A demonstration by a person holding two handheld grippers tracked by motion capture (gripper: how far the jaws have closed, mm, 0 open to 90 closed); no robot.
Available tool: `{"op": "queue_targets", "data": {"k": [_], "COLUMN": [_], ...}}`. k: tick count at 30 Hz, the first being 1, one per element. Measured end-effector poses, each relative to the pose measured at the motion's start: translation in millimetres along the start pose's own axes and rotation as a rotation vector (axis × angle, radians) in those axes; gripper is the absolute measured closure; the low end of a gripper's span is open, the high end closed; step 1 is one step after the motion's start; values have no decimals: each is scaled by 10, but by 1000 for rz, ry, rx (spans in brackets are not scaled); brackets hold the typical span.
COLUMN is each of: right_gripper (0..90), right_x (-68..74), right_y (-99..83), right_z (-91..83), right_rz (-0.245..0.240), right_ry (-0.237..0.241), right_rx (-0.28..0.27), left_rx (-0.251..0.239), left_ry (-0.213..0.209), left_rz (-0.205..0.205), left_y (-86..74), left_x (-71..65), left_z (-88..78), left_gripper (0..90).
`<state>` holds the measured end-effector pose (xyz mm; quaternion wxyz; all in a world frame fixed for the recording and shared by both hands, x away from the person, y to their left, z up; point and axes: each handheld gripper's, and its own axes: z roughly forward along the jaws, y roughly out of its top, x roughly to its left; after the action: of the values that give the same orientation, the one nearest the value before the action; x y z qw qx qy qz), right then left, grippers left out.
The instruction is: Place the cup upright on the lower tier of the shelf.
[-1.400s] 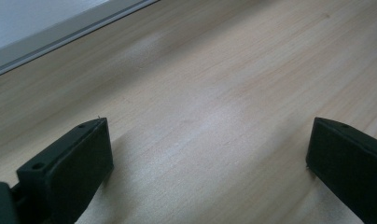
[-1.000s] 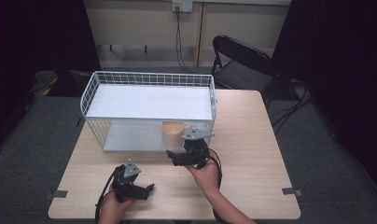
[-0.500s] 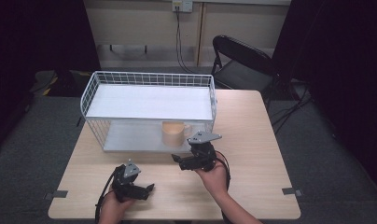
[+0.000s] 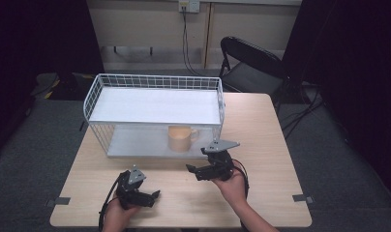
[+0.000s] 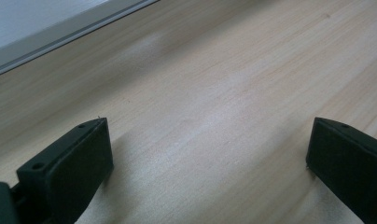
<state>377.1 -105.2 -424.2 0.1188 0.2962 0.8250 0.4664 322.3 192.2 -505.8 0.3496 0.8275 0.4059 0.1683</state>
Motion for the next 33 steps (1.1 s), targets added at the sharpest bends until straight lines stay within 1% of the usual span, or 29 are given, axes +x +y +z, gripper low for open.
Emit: {"op": "queue_targets", "data": {"k": [3,6,10,15,17,24,28,31,33], "right_gripper": [159,159,158,160,160,162,161,158,158], "right_x": [-11,-15,-7,-1,13,19,-5,-19,-65], "right_y": [-25,-65,-95,-126,-143,-178,-222,-243,-294], "right_z": [-31,-55,-70,-100,-118,-190,-249,-271,-329], "right_rz": [-4,0,-13,-16,-31,-42,-48,-51,-51], "right_ry": [-1,8,10,29,41,57,65,61,60], "right_rx": [0,0,12,17,24,30,37,36,41], "left_rx": [1,1,1,1,1,1,1,0,1], "left_ry": [0,0,0,0,0,0,0,0,0], "left_rz": [3,3,3,3,3,4,3,1,3], "left_y": [1,1,1,1,1,1,0,0,1], "left_x": [2,2,2,2,2,2,2,0,2], "left_z": [-1,-1,-1,-1,-1,-1,-1,0,0], "left_gripper": [0,0,0,0,0,0,0,0,0]}}
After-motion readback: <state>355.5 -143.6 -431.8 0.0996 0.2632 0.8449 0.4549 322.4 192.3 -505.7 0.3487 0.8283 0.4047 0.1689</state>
